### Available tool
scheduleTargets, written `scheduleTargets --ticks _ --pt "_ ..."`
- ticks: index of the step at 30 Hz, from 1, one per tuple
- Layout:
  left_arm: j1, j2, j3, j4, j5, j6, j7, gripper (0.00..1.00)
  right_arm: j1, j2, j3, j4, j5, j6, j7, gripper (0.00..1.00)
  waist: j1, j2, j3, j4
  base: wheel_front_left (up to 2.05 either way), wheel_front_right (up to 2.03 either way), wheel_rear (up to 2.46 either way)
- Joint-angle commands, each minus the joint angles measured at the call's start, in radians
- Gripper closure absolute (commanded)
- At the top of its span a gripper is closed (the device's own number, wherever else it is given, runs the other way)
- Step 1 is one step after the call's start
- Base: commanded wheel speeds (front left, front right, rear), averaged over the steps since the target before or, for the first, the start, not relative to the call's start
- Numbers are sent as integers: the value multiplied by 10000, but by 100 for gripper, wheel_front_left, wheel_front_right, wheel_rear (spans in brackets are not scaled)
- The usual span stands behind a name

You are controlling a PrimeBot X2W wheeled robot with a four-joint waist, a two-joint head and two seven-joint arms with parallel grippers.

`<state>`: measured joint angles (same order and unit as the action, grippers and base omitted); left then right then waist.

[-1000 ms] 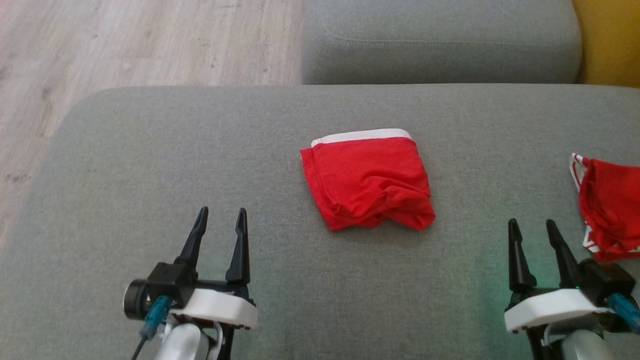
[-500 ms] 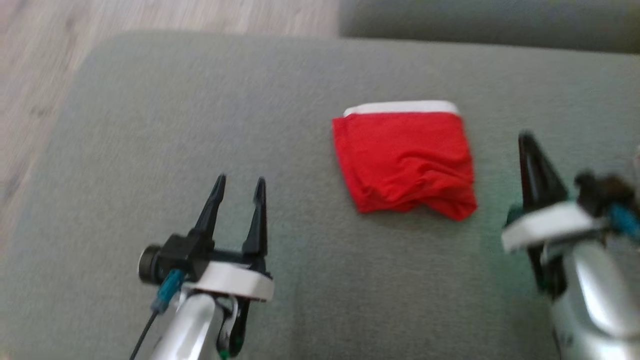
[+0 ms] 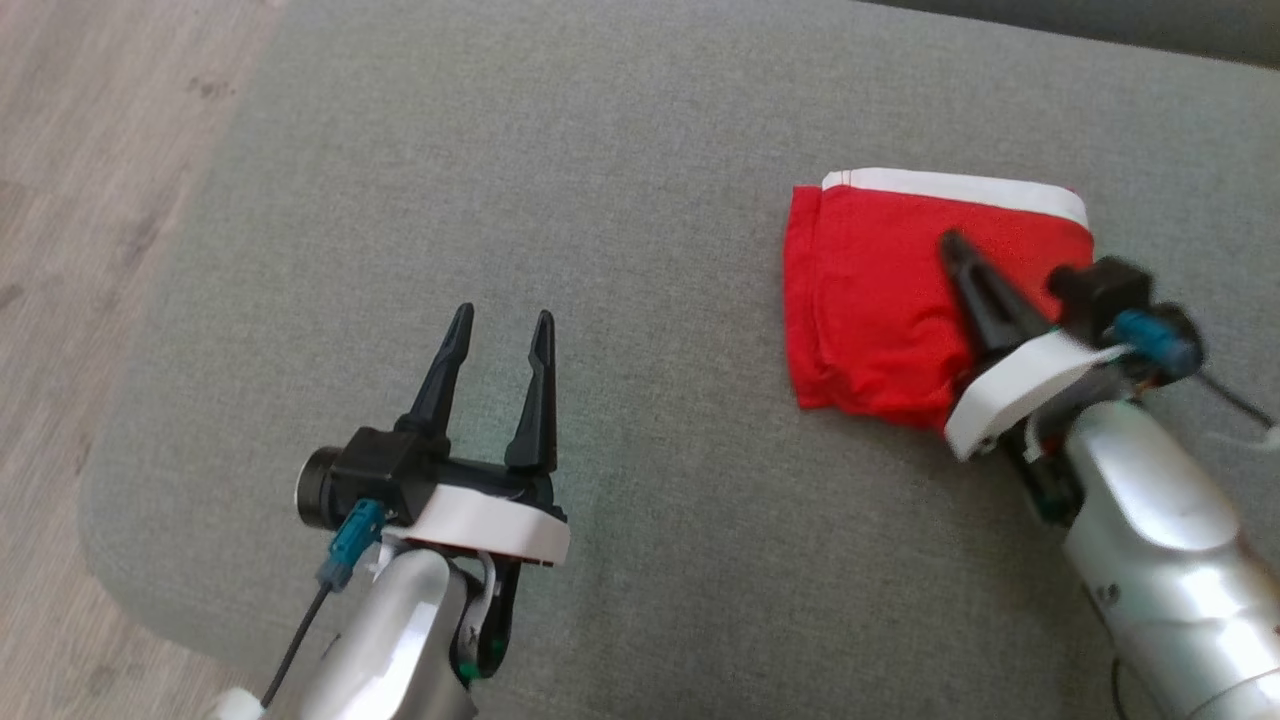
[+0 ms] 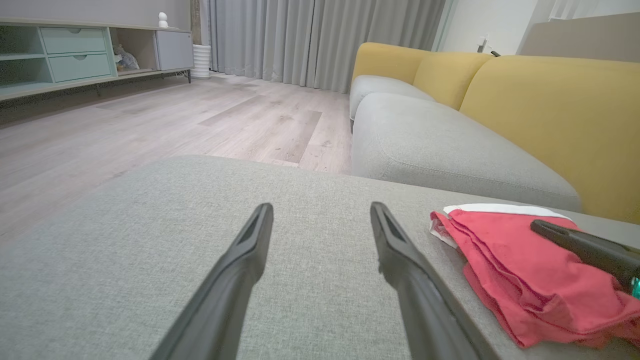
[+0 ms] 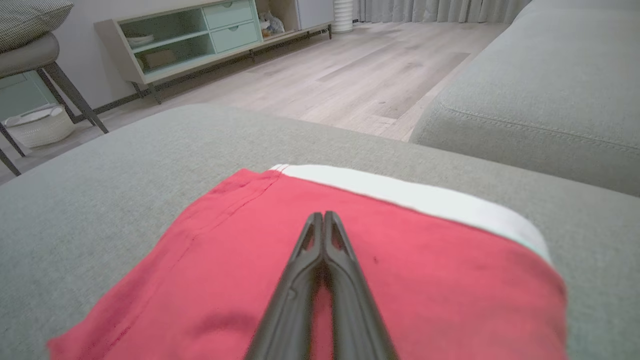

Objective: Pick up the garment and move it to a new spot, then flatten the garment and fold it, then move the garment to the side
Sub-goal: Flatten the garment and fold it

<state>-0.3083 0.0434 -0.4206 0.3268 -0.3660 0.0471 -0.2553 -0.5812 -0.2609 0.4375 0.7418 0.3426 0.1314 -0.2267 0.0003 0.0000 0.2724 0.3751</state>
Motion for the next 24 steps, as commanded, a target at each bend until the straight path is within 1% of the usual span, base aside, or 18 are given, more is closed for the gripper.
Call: scheduleTargets --ticks 1,4,7,8,13,16,20,22,24 --pt "-334 68 286 -274 -28 79 -65 0 38 -17 442 -166 183 -7 -184 100 -3 0 -102 11 0 0 0" --pt "-276 68 317 -240 -15 108 -65 0 208 -73 1334 -20 479 -7 -287 100 -3 0 -251 -56 0 0 0" --pt "-221 68 359 -220 19 127 -65 0 317 -58 1986 147 670 -7 -326 100 -3 0 -359 -172 0 0 0" --pt "-221 68 359 -220 19 127 -65 0 317 -58 1986 147 670 -7 -326 100 -3 0 -359 -172 0 0 0" --pt "-197 68 367 -198 74 90 -65 0 272 70 2815 650 887 -7 -343 100 -3 0 -443 -367 0 0 0" --pt "-168 68 453 -136 149 74 -65 0 236 148 3077 695 1139 -7 -346 100 -3 0 -553 -525 0 0 0" --pt "-82 68 584 -36 251 27 -65 0 304 111 2989 425 1324 -7 -348 100 -3 0 -838 -790 0 0 0" --pt "-25 68 649 -15 299 1 -65 0 379 81 2633 74 1393 -7 -348 100 -3 0 -998 -946 0 0 0" --pt "43 68 729 5 363 -19 -65 0 505 41 2064 -336 1387 -7 -349 100 -3 0 -1174 -1125 0 0 0"
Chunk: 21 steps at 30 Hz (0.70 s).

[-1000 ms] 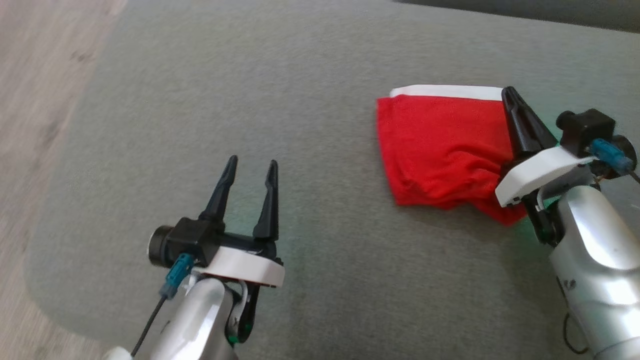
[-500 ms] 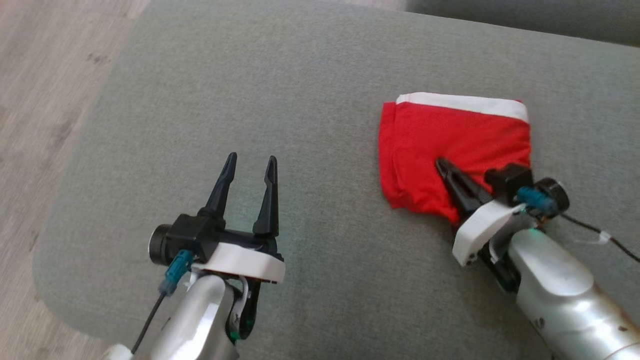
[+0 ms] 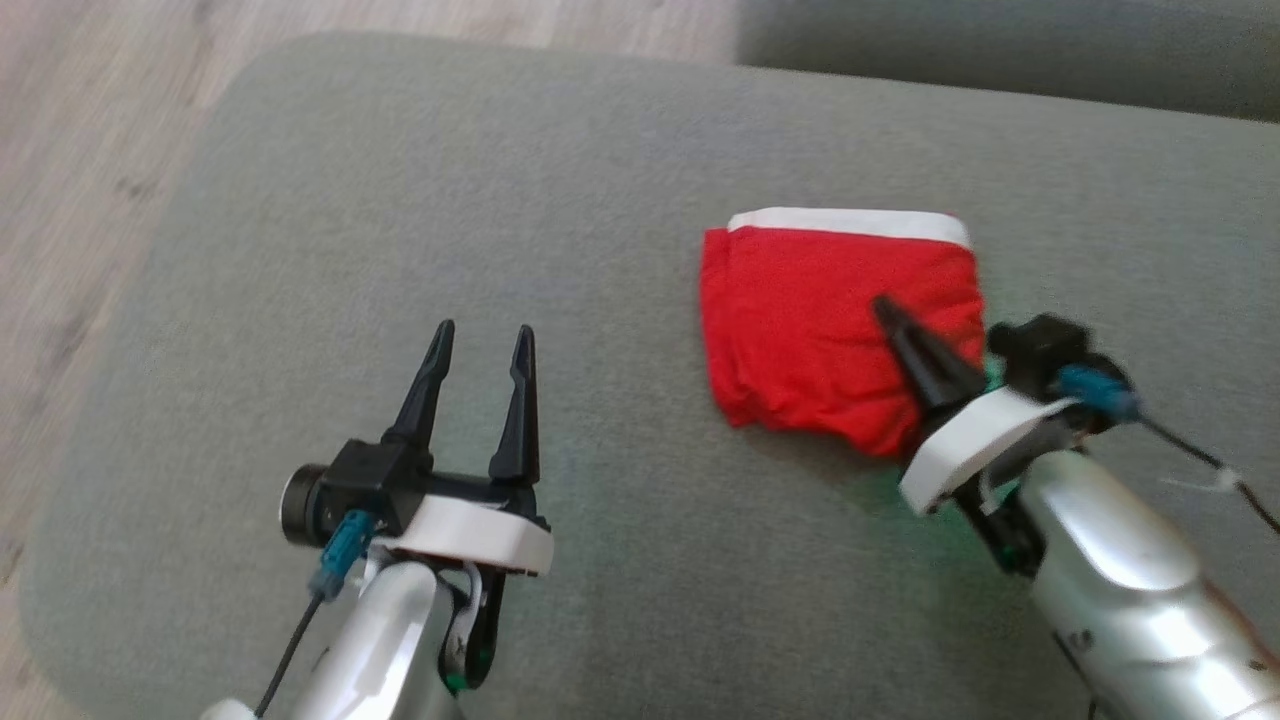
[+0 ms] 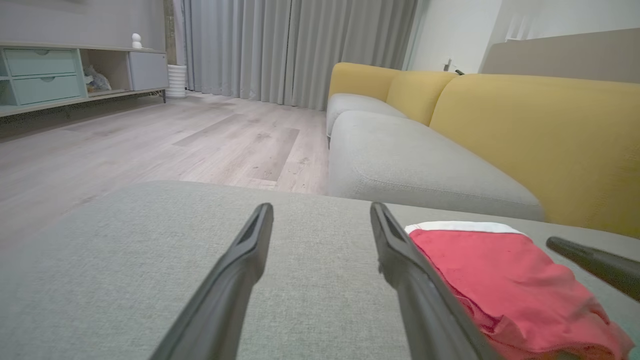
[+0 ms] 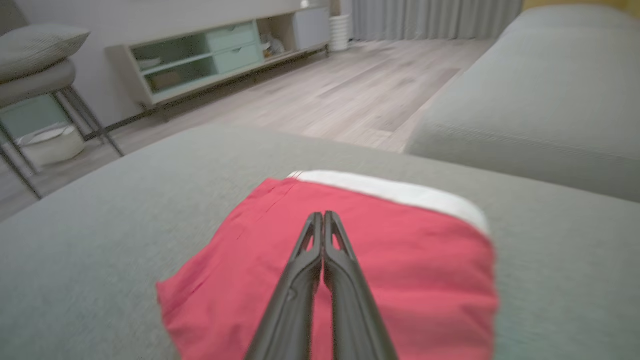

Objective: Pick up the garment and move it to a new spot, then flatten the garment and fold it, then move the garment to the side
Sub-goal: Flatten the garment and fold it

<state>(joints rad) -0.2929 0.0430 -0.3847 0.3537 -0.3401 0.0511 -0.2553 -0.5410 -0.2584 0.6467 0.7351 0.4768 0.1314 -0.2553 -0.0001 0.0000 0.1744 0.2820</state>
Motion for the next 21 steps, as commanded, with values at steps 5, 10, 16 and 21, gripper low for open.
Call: scheduleTargets --ticks 5,10,16,21 --pt "60 72 614 -239 257 -110 -65 0 752 -9 -1932 -1301 -481 -7 -63 100 1 0 -579 -661 0 0 0" --pt "316 72 917 -220 414 -133 -65 0 1877 484 -4125 -2292 -1341 -7 -64 100 1 0 -904 -1176 0 0 0" --pt "745 72 1344 -395 596 -135 -65 0 3434 1505 -5802 -3393 -2818 -7 -64 100 1 0 -1085 -1811 0 0 0" --pt "934 72 1600 -673 621 -107 -65 0 4004 1947 -6447 -4046 -3432 -7 -64 0 1 0 -990 -2028 0 0 0"
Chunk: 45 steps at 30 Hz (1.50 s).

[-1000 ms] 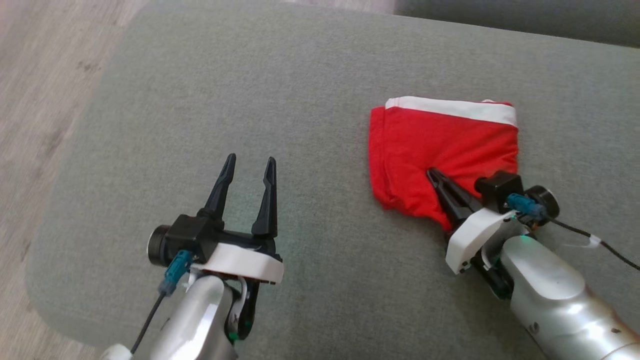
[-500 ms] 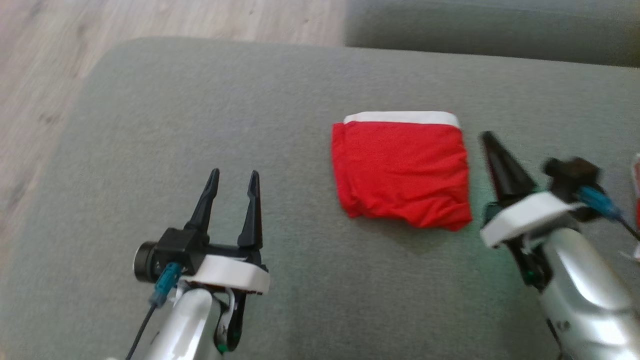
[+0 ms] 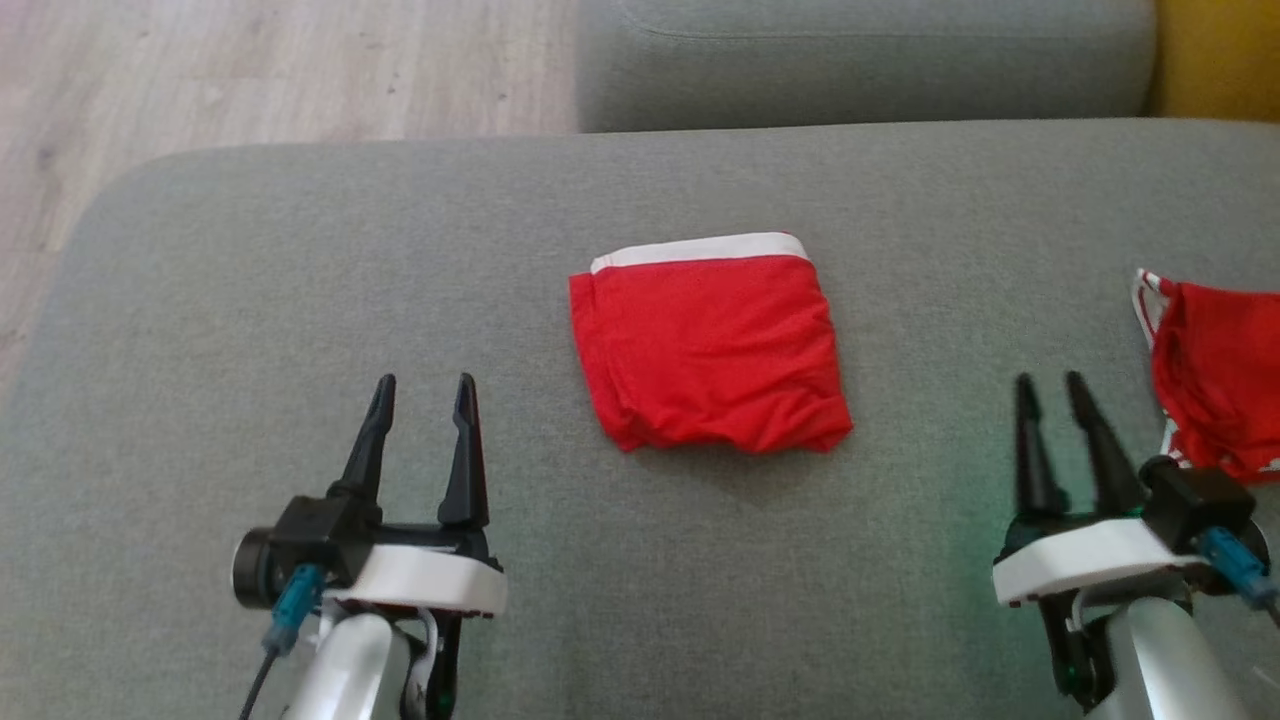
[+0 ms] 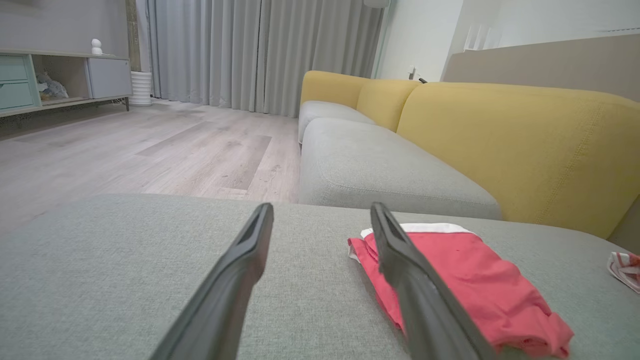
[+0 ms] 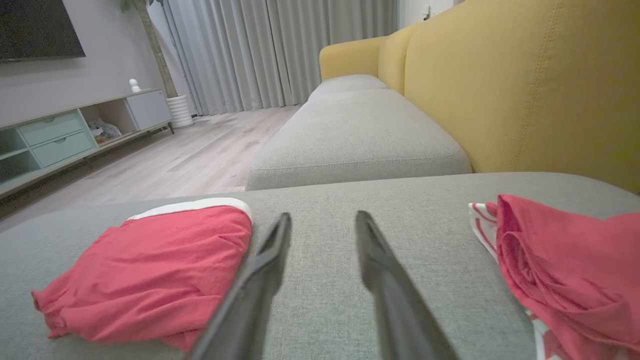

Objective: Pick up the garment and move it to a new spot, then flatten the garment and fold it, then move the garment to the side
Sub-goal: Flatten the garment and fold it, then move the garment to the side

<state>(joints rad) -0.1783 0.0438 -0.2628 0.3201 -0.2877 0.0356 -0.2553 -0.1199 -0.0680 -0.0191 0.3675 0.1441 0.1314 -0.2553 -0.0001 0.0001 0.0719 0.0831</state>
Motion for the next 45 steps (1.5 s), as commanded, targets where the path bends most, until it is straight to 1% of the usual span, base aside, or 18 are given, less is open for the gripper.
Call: scheduleTargets --ticks 1,8,12,16,19,25,29,34,39,40,41,42,45 --pt "-177 64 394 -347 98 47 -65 0 -157 77 187 -414 -186 -7 -64 0 1 -1 45 -61 0 0 0" --pt "-142 64 381 -324 106 -6 -65 0 -172 162 131 -492 -396 -7 -64 0 1 -1 105 -61 0 0 0" --pt "-324 64 232 -313 87 -48 -65 0 -477 172 256 -421 -564 -7 -64 0 1 -1 360 110 0 0 0" --pt "-549 64 71 -297 67 -66 -65 0 -1177 174 218 -12 -828 -7 196 0 1 -1 745 390 0 0 0" --pt "-718 64 -82 -239 34 -85 -65 0 -1861 175 205 485 -914 -7 616 0 1 -1 1054 663 0 0 0" --pt "-1045 64 -445 -94 -181 -68 -65 0 -3083 176 253 1956 -706 -7 1704 0 1 -1 1485 1363 0 0 0" --pt "-1181 64 -612 -66 -320 1 -65 0 -3665 176 318 2773 -427 -7 2024 0 1 -1 1621 1743 0 0 0" --pt "-1184 64 -734 -41 -415 60 -65 0 -3964 177 610 3753 90 -7 2427 0 1 -1 1620 2024 0 0 0" --pt "-1137 64 -797 -19 -426 93 -65 0 -4134 177 1058 4666 268 -7 2875 0 1 -1 1603 2115 0 0 0" --pt "-1135 64 -807 -6 -422 96 -65 0 -4172 172 1193 4791 282 -7 2904 5 1 -1 1590 2115 0 0 0" --pt "-1132 64 -817 11 -415 100 -65 0 -4206 150 1286 4881 298 -7 2858 97 1 -1 1569 2106 0 0 0" --pt "-1126 64 -821 33 -405 102 -65 0 -4245 106 1372 4943 274 -7 2750 100 1 -1 1538 2084 0 0 0" --pt "-1112 64 -833 130 -332 71 -65 0 -4353 -29 1506 5091 110 -7 2290 100 1 -1 1416 1949 0 0 0"
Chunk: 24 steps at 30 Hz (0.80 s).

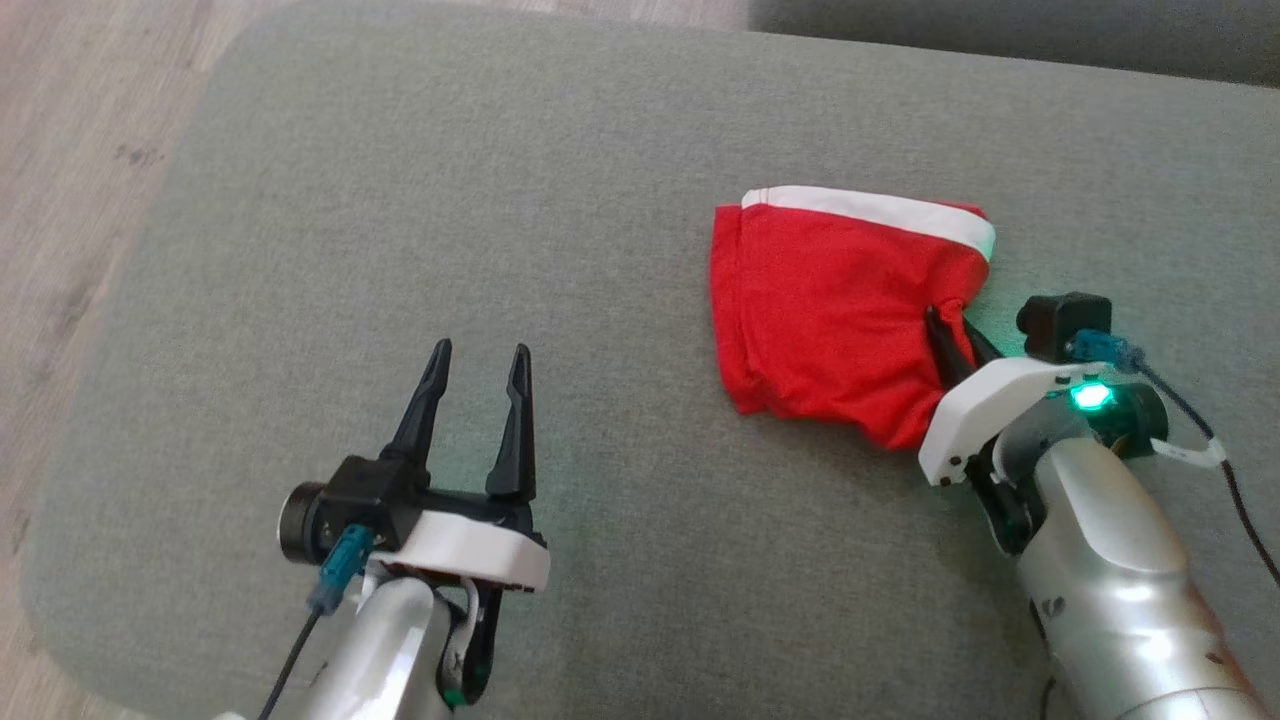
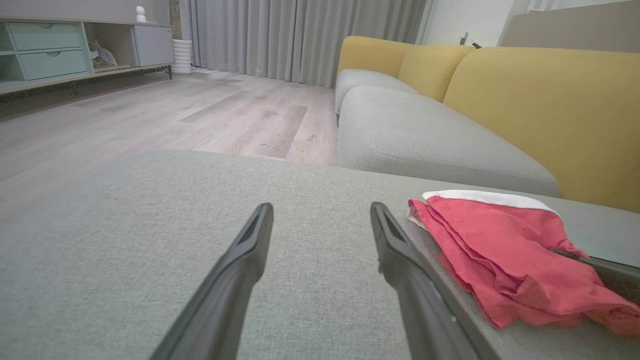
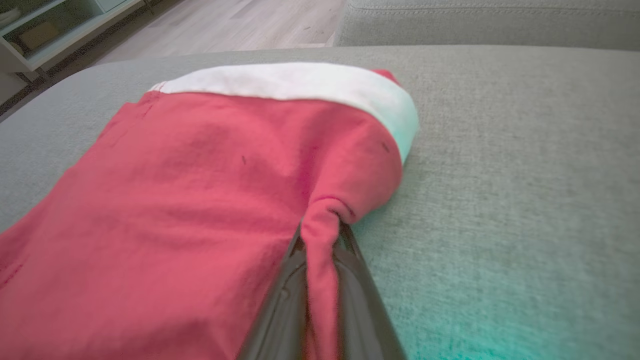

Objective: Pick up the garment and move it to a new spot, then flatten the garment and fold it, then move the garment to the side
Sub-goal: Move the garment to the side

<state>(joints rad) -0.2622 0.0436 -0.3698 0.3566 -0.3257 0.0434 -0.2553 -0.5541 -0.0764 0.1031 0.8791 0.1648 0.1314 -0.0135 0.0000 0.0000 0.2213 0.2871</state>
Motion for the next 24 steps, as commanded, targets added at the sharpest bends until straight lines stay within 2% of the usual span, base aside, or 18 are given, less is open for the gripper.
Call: scheduleTargets --ticks 1,11,15,19,24 --pt "-273 66 233 -216 70 -21 -65 0 -32 42 334 22 -142 -7 -263 100 0 0 -126 -148 0 0 0" --pt "-186 66 212 -263 195 -89 -65 0 37 -205 1049 -5 -510 -7 -1196 100 0 0 -772 -1033 0 0 0" --pt "-84 66 215 -339 171 -54 -65 0 161 -697 1769 -338 -613 -7 -1116 100 0 0 -1025 -1638 0 0 0" --pt "-36 66 157 -411 73 -9 -65 0 370 -1719 2600 -977 -532 -7 -649 100 0 0 -1126 -2193 0 0 0" --pt "-130 66 149 -561 17 66 -65 0 475 -3746 3507 -2310 -186 -7 179 100 0 0 -864 -2807 0 0 0"
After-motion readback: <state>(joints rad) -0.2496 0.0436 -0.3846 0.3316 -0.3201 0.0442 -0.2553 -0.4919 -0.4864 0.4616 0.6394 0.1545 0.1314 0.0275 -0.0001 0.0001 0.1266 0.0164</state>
